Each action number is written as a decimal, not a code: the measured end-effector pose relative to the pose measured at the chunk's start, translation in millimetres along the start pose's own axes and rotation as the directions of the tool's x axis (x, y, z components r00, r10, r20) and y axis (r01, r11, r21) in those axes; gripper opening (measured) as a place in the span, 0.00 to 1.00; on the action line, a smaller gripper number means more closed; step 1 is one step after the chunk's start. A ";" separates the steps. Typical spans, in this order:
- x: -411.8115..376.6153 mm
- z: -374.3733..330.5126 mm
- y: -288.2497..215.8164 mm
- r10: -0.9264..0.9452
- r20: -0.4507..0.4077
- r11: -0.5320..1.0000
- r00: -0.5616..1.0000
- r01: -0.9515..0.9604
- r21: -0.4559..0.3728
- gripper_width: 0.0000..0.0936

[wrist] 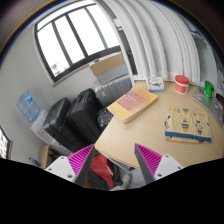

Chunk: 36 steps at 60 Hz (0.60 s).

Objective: Fold towel

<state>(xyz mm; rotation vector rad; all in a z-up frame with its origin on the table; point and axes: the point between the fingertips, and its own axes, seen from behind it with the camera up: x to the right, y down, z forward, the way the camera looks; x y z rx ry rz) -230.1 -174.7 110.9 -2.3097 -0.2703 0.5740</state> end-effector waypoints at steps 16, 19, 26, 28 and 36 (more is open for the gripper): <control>161.0 54.5 -20.5 -0.003 -0.338 1.000 0.941 0.010 0.018 0.88; 187.9 62.7 -24.3 -0.015 -0.394 1.000 0.919 0.021 0.011 0.87; 233.1 81.7 -33.9 -0.071 -0.482 0.997 0.873 0.075 -0.012 0.74; 243.0 86.2 -34.3 -0.082 -0.499 0.996 0.862 0.084 -0.018 0.70; 254.2 102.2 -34.8 -0.028 -0.485 0.997 0.874 0.061 0.052 0.30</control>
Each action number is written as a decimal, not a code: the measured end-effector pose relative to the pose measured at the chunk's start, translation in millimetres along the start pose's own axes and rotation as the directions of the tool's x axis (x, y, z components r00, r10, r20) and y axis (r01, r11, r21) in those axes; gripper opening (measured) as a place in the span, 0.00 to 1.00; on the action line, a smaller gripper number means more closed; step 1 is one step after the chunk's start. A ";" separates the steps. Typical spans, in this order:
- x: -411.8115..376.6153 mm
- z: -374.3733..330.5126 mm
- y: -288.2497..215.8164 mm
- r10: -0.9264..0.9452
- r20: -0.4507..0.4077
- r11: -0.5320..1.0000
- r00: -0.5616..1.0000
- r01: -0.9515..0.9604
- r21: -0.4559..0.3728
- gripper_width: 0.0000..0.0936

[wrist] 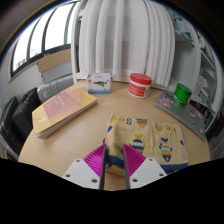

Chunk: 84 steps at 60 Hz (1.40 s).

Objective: Fold towel

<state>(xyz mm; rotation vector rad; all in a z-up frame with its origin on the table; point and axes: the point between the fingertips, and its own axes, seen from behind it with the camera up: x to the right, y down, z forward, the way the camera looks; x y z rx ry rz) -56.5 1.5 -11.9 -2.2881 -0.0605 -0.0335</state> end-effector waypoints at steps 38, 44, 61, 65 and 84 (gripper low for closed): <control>94.1 -49.6 -58.1 0.299 -0.102 0.954 0.949 -0.294 0.059 0.04; 136.0 -31.6 -18.0 0.344 -0.169 0.937 0.923 -0.349 0.000 0.04; 153.1 -20.3 25.5 0.527 -0.118 0.837 0.842 -0.538 -0.100 0.25; 148.7 -34.9 24.6 0.527 -0.080 0.836 0.846 -0.533 -0.133 0.84; 184.2 -172.3 6.3 0.485 0.069 0.875 0.872 -0.484 -0.028 0.89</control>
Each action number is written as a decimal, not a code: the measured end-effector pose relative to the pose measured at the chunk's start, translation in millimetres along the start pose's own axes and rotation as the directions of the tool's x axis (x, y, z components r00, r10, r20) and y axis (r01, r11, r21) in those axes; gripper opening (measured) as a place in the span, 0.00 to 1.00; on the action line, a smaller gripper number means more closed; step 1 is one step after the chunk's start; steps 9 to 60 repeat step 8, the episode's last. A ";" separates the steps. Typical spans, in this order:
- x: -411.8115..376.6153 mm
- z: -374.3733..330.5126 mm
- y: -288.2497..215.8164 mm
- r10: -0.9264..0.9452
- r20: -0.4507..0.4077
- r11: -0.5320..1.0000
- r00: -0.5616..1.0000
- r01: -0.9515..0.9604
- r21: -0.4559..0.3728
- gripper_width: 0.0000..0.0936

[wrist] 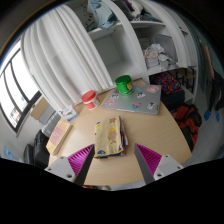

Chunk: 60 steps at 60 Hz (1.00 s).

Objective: Fold towel

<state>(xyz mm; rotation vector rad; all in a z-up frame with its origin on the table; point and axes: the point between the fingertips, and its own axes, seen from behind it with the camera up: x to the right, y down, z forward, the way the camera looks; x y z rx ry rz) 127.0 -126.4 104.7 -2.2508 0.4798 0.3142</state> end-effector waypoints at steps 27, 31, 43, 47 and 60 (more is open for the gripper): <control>27.1 -54.1 1.0 -0.023 -0.009 0.999 1.000 0.024 0.037 0.89; 27.1 -54.1 1.0 -0.023 -0.009 0.999 1.000 0.024 0.037 0.89; 27.1 -54.1 1.0 -0.023 -0.009 0.999 1.000 0.024 0.037 0.89; 27.1 -54.1 1.0 -0.023 -0.009 0.999 1.000 0.024 0.037 0.89; 27.1 -54.1 1.0 -0.023 -0.009 0.999 1.000 0.024 0.037 0.89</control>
